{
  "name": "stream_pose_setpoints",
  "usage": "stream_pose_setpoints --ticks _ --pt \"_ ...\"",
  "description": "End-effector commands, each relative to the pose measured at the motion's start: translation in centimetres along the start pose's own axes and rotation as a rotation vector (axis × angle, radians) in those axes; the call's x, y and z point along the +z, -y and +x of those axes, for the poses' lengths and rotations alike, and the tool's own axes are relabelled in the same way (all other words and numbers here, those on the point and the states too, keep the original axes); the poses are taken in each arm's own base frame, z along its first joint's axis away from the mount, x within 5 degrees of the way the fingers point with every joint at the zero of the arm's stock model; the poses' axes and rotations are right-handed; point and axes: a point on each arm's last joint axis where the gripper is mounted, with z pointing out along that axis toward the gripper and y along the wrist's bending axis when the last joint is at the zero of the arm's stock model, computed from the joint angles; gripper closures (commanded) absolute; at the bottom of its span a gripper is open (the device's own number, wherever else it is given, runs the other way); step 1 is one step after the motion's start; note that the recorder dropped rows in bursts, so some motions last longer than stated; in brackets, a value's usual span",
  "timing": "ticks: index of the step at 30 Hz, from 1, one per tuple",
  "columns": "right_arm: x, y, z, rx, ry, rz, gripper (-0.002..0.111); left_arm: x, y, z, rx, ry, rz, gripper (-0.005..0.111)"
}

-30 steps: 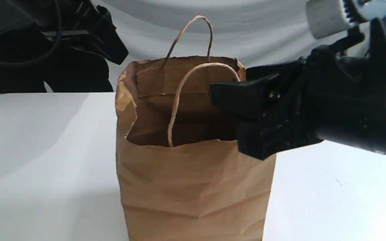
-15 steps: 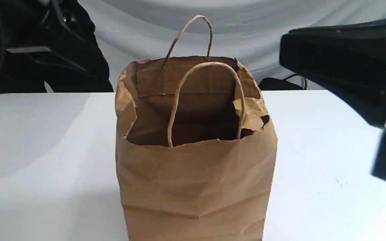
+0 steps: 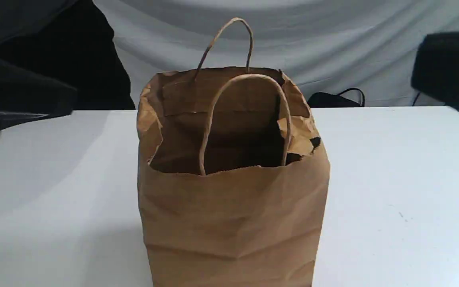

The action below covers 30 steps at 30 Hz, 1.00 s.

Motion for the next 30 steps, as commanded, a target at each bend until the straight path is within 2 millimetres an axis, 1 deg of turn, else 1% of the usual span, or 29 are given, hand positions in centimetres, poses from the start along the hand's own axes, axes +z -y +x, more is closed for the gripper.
stream_pose_setpoints --ticks 1,3,8,11,13,15,22,30 --pt "-0.5 0.1 1.1 0.015 -0.118 0.024 0.108 -2.6 1.5 1.7 -0.020 0.121 -0.005 0.107" --pt "-0.7 0.3 1.8 0.034 -0.164 0.049 0.108 -3.9 2.2 3.1 -0.021 0.164 -0.012 0.107" --pt "-0.4 0.1 4.3 0.069 -0.214 0.061 0.108 -5.9 3.5 7.0 -0.020 0.228 -0.020 0.107" --pt "0.1 -0.1 5.9 0.094 -0.235 0.058 0.108 -6.5 4.0 9.0 -0.028 0.257 -0.023 0.107" --pt "0.3 -0.1 6.6 0.112 -0.241 0.059 0.108 -6.7 4.2 10.2 -0.023 0.268 -0.023 0.107" --pt "0.4 -0.2 6.9 0.123 -0.241 0.058 0.108 -6.9 4.4 11.2 -0.015 0.284 -0.024 0.107" --pt "0.5 -0.1 6.7 0.122 -0.221 0.065 0.108 -7.0 4.6 12.7 0.006 0.296 -0.036 0.107" --pt "0.5 -0.1 6.7 0.122 -0.220 0.066 0.108 -7.0 4.5 12.8 0.020 0.286 -0.047 0.107"
